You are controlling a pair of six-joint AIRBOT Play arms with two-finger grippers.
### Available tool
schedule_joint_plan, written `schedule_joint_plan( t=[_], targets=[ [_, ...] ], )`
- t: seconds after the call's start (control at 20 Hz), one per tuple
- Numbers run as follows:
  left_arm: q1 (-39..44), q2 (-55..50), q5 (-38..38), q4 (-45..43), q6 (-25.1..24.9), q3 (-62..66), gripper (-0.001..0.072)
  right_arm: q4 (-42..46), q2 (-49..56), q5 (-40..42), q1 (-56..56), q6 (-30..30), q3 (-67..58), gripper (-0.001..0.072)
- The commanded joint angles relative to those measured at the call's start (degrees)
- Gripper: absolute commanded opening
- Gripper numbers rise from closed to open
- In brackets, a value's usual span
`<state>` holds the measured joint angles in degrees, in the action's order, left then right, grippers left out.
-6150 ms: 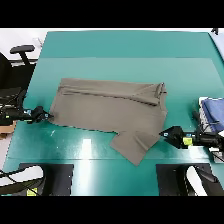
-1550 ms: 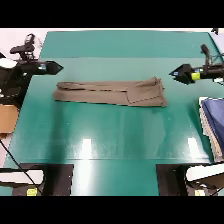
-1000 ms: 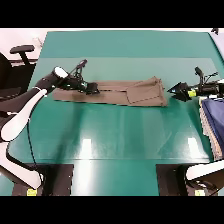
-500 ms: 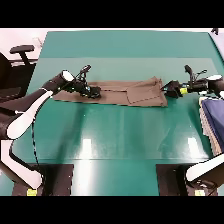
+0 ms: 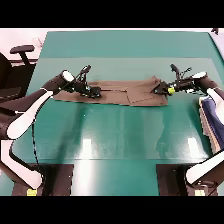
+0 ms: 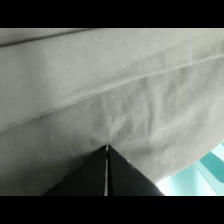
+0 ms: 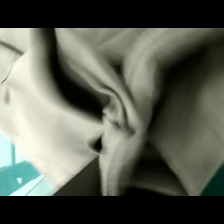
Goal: Fold the shirts.
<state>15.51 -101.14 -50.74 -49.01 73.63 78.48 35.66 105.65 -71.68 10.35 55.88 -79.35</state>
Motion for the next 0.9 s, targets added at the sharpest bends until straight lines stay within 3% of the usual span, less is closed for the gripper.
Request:
schedule_joint_plan(
  t=[0.0,0.3,0.7,0.85],
  targets=[
    [0.5,0.0,0.0,0.2,0.1,0.0,0.0019,-3.6,-0.5,0.4,-1.4,-0.9,-0.1,0.0022],
    [6.8,-0.3,5.6,0.2,2.7,0.0,0.0019,-4.6,-7.9,-4.8,-0.2,-0.9,-0.1,0.0022],
    [14.5,-2.8,6.7,1.4,2.9,0.7,0.0019,-4.9,-17.8,-9.1,3.1,-0.9,-2.6,0.0022],
    [15.5,-2.8,6.6,1.6,3.0,2.4,0.0019,-10.6,-19.2,-9.5,1.6,-0.4,-7.9,0.0022]
  ],
)
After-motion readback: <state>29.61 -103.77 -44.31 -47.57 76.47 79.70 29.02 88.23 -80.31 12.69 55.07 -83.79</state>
